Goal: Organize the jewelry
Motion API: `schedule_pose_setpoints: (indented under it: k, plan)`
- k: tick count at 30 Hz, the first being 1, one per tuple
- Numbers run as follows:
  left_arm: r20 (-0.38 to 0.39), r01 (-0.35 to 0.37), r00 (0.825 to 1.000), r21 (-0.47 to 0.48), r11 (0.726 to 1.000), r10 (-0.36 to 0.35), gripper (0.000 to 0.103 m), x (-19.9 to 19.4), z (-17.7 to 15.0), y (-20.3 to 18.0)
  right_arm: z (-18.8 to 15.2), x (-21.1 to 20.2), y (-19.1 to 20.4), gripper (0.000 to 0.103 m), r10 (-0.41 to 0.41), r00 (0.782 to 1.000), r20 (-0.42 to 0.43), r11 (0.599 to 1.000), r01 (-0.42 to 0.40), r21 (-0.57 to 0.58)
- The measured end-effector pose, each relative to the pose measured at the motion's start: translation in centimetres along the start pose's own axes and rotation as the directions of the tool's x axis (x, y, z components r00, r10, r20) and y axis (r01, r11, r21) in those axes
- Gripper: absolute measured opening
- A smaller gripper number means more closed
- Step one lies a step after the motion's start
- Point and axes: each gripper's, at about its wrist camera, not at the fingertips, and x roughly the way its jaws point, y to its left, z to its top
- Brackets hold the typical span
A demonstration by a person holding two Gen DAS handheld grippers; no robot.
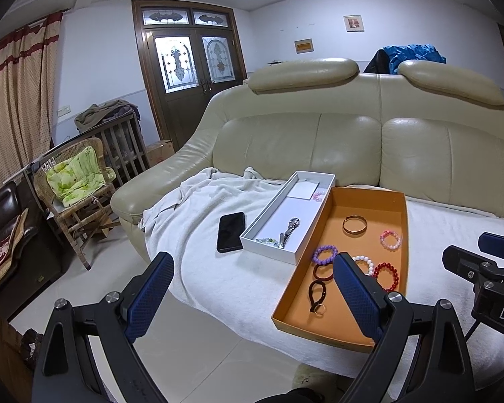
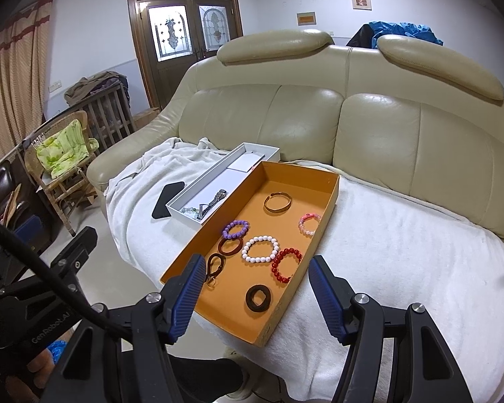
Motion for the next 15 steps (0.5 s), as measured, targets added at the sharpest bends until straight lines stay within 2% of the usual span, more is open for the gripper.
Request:
schedule_pose_setpoints:
  k: [5, 10, 15]
  plan:
    - [-0.016, -0.012, 1.000, 0.004, 1.000, 0.012, 0.095, 1.1, 0.0, -0.1, 0.3, 1.0, 0.3, 0.067, 0.001, 1.000, -0.008, 1.000, -0.001, -0.014]
    - [-0.018, -0.031, 0.999, 0.034, 0.999, 0.031, 0.095, 1.7, 0.2, -1.3, 0.7, 2.0, -0.9, 0.067, 0.019, 1.000, -0.008, 1.000, -0.019, 0.025]
    - [0.012, 0.023, 1.000, 0.116, 0.993, -0.025, 0.095, 1.4, 1.4, -6.4, 0.6, 1.5, -6.3, 0.067, -0.007, 1.000, 0.023, 0.994, 0.004, 0.114]
